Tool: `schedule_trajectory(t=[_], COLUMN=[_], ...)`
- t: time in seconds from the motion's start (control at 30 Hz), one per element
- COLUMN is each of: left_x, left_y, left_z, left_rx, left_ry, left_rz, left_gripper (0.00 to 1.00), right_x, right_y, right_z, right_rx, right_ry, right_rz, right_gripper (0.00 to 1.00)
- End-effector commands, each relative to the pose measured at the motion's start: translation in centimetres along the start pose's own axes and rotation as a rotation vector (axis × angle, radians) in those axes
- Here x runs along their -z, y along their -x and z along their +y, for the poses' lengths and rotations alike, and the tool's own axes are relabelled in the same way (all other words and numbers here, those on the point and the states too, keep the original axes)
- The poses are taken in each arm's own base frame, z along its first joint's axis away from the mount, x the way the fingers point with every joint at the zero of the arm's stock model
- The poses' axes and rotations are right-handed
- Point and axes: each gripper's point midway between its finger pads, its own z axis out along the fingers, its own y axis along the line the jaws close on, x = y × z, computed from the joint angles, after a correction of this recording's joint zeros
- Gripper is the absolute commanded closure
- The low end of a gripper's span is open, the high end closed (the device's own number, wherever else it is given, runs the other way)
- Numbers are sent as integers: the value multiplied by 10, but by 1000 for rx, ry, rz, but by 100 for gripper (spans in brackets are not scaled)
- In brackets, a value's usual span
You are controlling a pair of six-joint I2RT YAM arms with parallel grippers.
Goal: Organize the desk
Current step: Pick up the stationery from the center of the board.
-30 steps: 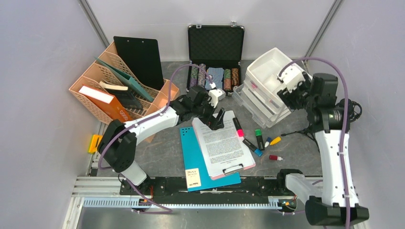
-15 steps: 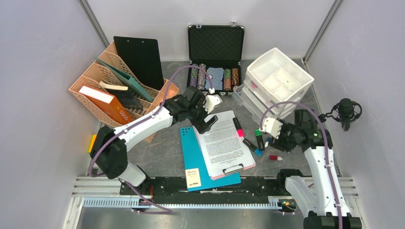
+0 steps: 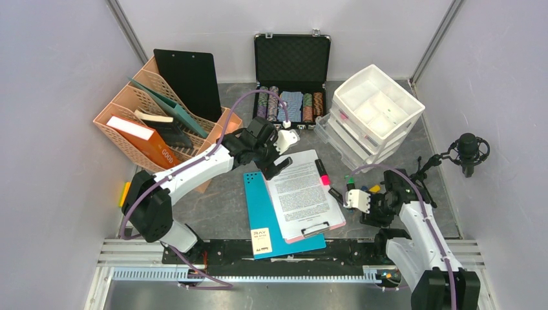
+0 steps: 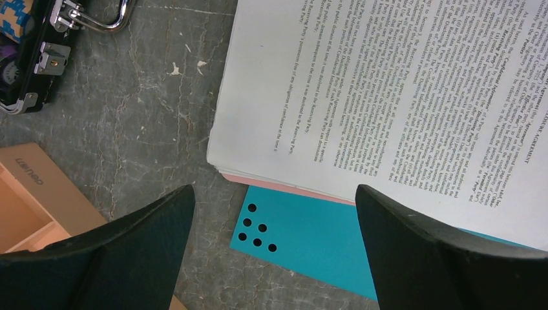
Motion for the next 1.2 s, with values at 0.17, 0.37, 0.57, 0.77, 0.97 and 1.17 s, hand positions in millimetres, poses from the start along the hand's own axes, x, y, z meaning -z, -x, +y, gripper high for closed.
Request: schedule_trajectory(t=[0.17, 0.37, 0.57, 0.77, 0.97, 1.17], left_x=[4, 5, 16, 38, 49, 51], left_y=[1, 1, 10, 22, 26, 28], left_z=[6, 7, 6, 10, 13, 12], left_rx=[-52, -51, -24, -12, 0, 21], left_ry=[24, 27, 27, 55, 74, 67], left_rz=[0, 1, -18, -46, -59, -68], left_gripper=[0, 0, 0, 0, 0, 0], right_x=[-16, -18, 14, 80, 132, 132], right_y=[0, 7, 33, 89, 137, 165], right_z=[-19, -18, -31, -63, -123, -163], right_rx=[55, 53, 43, 28, -145, -205], right_ry=[-65, -50, -42, -108, -218, -332], right_rz=[-19, -52, -124, -303, -436, -431], right_gripper=[41, 64, 95, 100, 100, 100])
